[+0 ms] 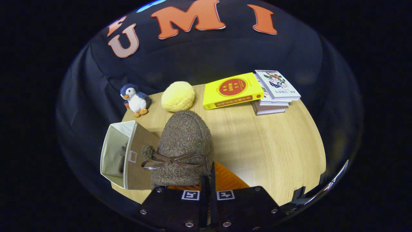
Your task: Open the storage box then place both shoes into the box .Put the left shoe in first, then the right shoe, with the right side of both shoes facing outward in a uniform manner.
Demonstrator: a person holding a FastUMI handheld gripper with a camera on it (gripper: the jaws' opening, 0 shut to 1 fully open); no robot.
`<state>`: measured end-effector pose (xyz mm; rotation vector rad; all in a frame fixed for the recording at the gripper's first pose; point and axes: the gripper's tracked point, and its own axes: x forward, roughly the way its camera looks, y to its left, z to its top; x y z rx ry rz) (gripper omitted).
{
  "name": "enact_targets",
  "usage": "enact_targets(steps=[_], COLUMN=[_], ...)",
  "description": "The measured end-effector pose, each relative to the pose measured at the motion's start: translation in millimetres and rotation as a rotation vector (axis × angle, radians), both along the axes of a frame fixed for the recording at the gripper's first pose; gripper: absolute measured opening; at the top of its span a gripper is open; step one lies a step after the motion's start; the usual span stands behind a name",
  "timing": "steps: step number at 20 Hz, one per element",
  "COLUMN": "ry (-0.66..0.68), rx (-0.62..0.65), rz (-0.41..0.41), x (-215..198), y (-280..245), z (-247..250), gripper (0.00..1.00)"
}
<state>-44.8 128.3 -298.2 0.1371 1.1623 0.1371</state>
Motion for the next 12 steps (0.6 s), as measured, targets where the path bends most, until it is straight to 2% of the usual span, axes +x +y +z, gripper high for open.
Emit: enact_targets(steps=[5, 12], ry=[-0.002, 0.011], rx=[0.032, 0.064], rz=[0.063, 0.151], x=[10, 12], y=[91, 197], z=[28, 31], gripper=[0.05, 0.05])
